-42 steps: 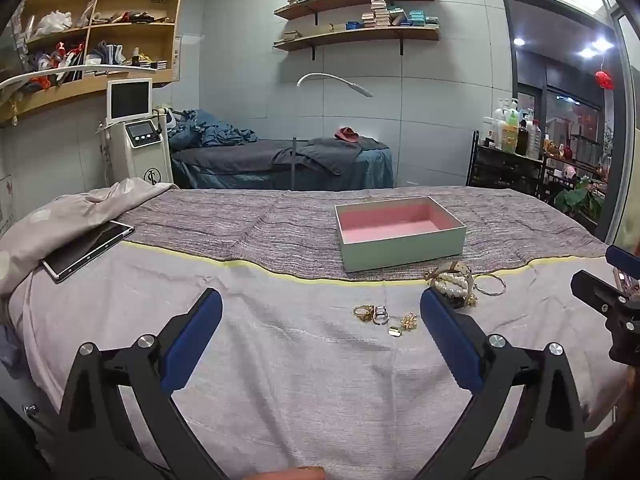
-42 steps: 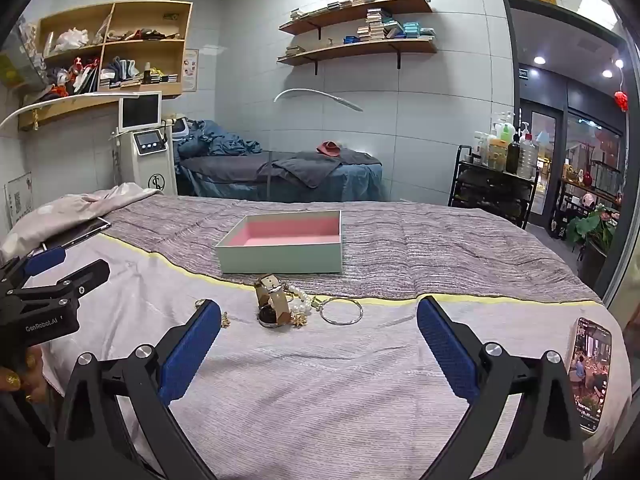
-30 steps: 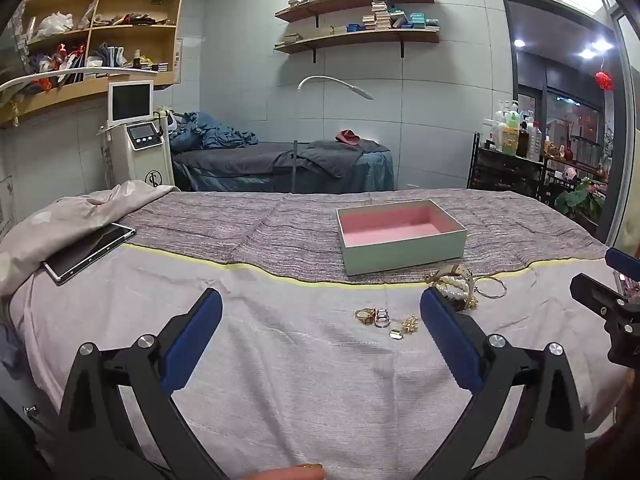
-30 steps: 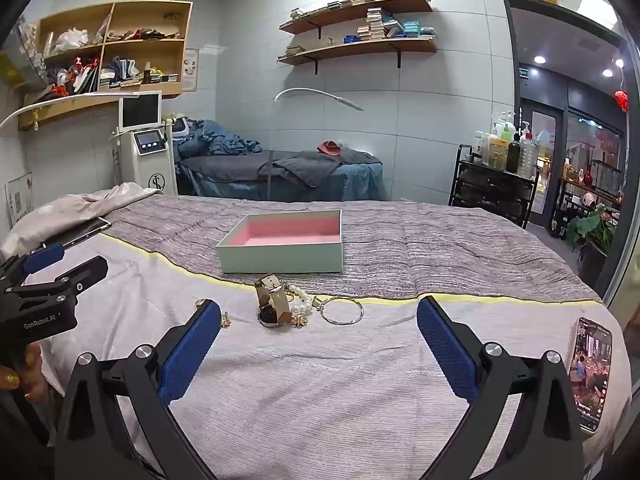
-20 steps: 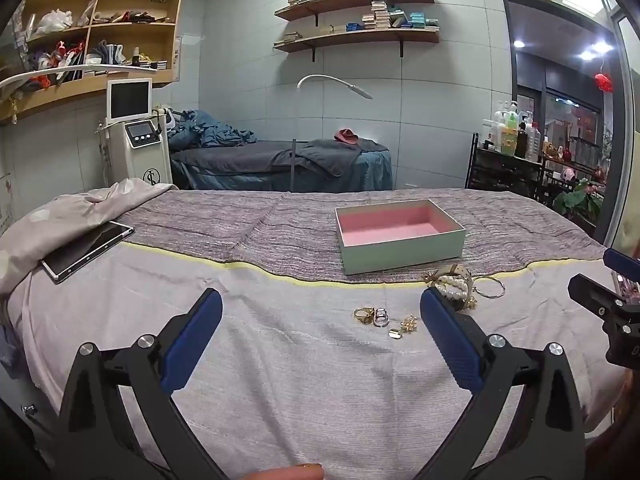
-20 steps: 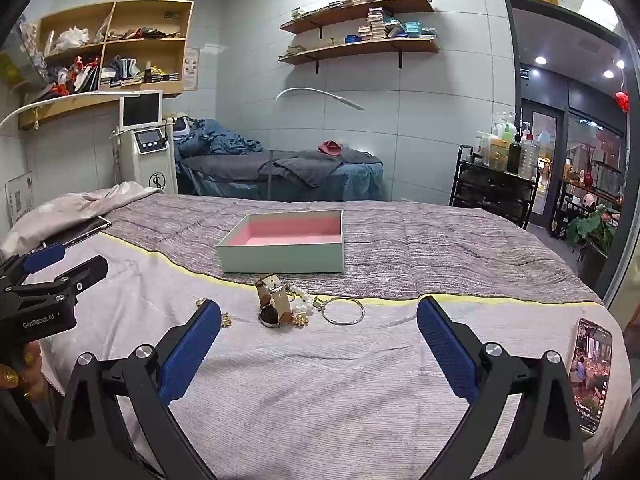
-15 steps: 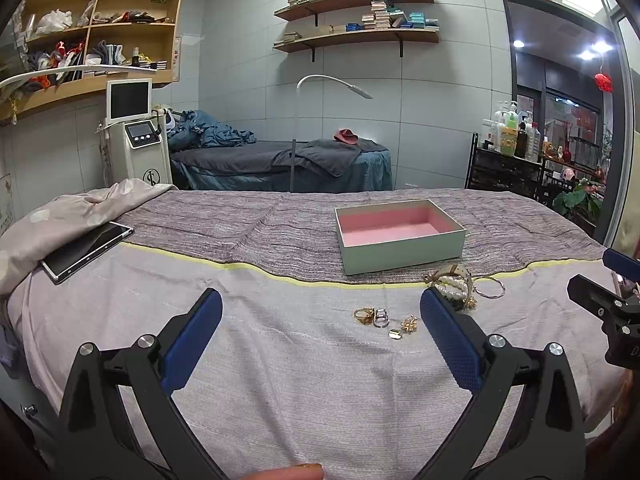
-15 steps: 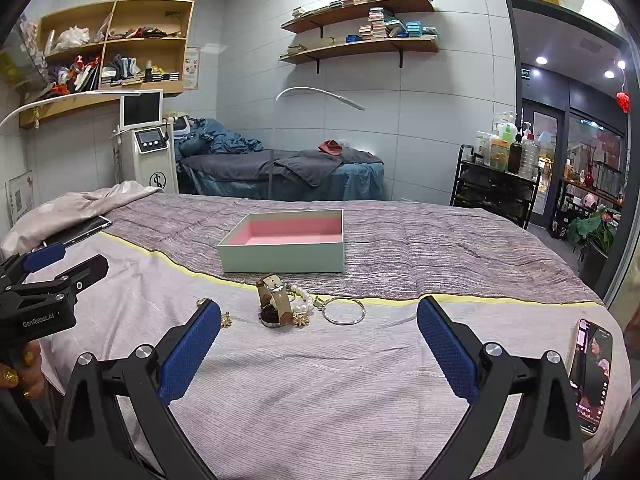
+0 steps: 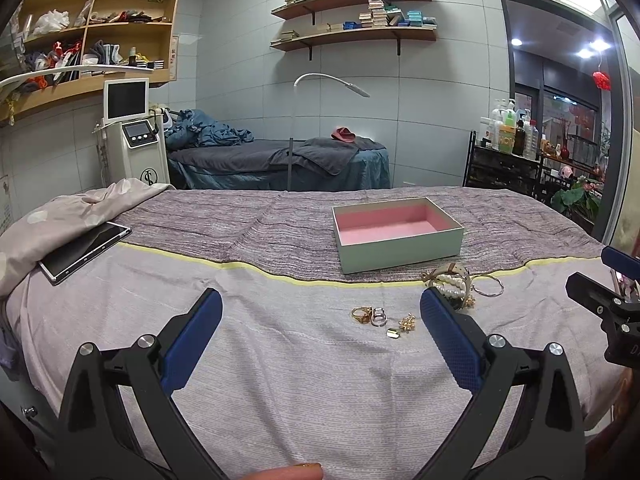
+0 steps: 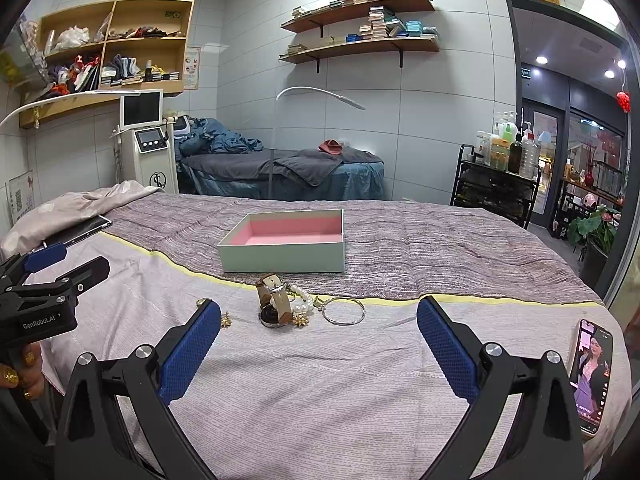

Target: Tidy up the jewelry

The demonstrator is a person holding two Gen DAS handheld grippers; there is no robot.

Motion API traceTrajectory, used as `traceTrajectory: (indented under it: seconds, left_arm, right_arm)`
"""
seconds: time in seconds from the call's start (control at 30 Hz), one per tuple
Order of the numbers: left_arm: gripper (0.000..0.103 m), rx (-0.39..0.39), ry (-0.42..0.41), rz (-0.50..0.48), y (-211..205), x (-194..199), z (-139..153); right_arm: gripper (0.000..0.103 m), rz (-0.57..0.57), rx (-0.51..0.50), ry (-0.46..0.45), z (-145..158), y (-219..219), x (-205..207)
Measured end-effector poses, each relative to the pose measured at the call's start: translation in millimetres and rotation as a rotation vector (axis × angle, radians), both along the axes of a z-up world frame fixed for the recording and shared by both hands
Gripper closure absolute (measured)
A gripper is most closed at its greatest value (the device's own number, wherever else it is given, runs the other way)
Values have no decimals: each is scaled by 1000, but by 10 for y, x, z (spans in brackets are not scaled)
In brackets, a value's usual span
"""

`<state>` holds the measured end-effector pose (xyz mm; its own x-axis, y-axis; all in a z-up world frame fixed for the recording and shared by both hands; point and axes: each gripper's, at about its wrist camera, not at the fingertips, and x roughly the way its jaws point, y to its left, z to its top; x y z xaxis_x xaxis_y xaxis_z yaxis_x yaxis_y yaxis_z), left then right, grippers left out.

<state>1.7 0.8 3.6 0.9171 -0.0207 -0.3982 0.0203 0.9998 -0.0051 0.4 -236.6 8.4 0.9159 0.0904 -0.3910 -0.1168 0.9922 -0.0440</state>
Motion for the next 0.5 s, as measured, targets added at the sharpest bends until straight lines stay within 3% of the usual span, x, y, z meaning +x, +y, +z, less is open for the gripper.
traceTrajectory:
  seconds: [0.5]
  left_arm:
    - [5,1,4,-4,12,9,-15]
  right_arm:
    - [7,-2,1,1,-10,-3,5]
